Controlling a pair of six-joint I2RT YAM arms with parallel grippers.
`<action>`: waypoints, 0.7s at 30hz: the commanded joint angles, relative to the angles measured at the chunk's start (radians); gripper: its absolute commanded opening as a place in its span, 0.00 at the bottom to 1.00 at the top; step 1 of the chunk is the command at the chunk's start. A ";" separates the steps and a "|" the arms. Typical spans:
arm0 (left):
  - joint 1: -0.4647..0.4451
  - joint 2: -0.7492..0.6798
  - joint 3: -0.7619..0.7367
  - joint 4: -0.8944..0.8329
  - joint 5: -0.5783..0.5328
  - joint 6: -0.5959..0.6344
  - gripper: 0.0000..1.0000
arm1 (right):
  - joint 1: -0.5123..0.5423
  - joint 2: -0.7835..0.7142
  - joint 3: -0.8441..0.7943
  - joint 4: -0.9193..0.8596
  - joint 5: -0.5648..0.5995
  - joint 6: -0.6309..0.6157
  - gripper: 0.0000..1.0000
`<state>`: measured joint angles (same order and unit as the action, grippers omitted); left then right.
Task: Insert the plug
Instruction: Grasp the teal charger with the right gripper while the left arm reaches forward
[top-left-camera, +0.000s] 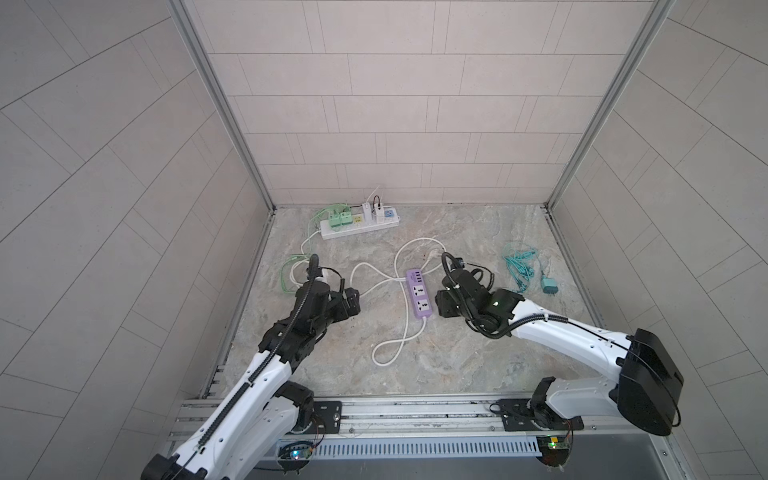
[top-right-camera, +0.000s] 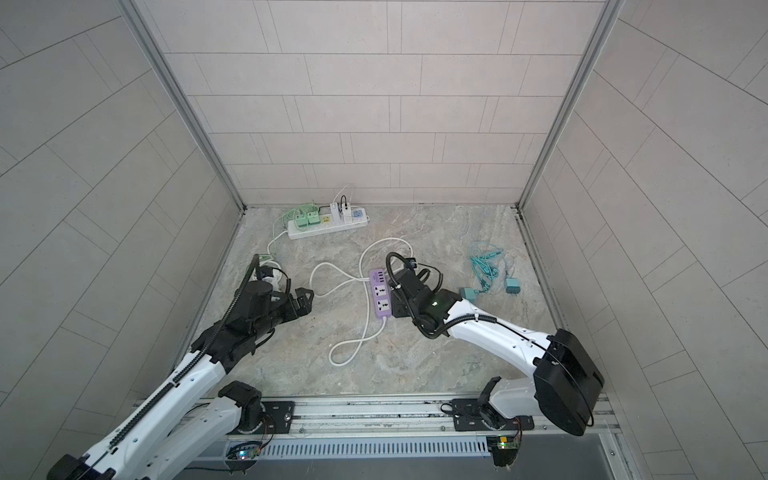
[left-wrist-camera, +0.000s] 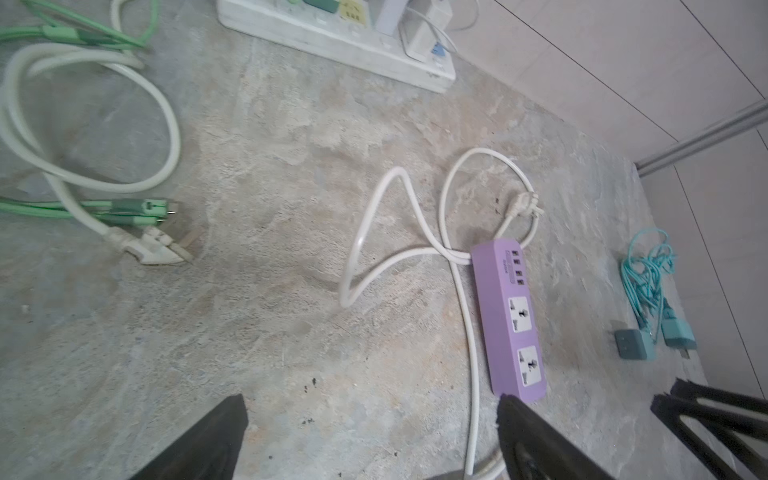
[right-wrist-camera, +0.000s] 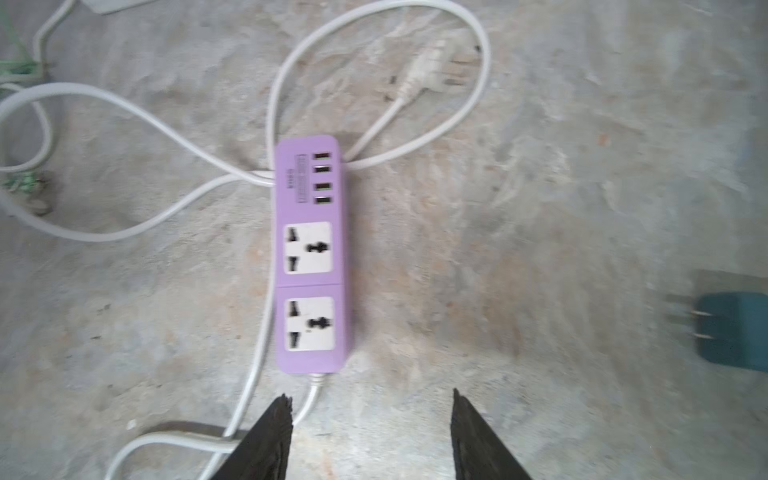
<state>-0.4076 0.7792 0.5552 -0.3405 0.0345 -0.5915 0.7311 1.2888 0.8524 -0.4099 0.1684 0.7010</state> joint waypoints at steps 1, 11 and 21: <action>-0.108 0.038 0.045 0.055 -0.083 0.068 1.00 | -0.116 -0.074 -0.082 -0.078 0.042 0.011 0.58; -0.360 0.265 0.145 0.205 -0.129 0.316 1.00 | -0.540 -0.250 -0.269 -0.065 -0.093 -0.022 0.57; -0.420 0.442 0.216 0.323 -0.102 0.528 1.00 | -0.742 -0.081 -0.246 0.077 -0.205 -0.043 0.57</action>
<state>-0.8085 1.1957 0.7300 -0.0738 -0.0513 -0.1787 0.0257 1.1584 0.5793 -0.3813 0.0143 0.6693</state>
